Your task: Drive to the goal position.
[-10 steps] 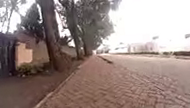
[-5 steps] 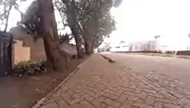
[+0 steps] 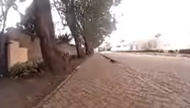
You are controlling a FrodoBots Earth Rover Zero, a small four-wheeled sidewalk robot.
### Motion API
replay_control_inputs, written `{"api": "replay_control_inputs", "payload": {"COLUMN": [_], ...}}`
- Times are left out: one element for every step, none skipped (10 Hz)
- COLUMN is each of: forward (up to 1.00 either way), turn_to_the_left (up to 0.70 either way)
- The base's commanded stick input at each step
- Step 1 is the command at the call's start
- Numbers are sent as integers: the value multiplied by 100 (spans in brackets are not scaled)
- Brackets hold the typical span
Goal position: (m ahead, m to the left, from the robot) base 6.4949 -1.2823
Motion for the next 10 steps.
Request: {"api": "replay_control_inputs", "payload": {"forward": [70, 70, 70, 70, 70, 70, 70, 70, 70, 70], "turn_to_the_left": [0, 0, 0, 0, 0, 0, 0, 0, 0, 0]}}
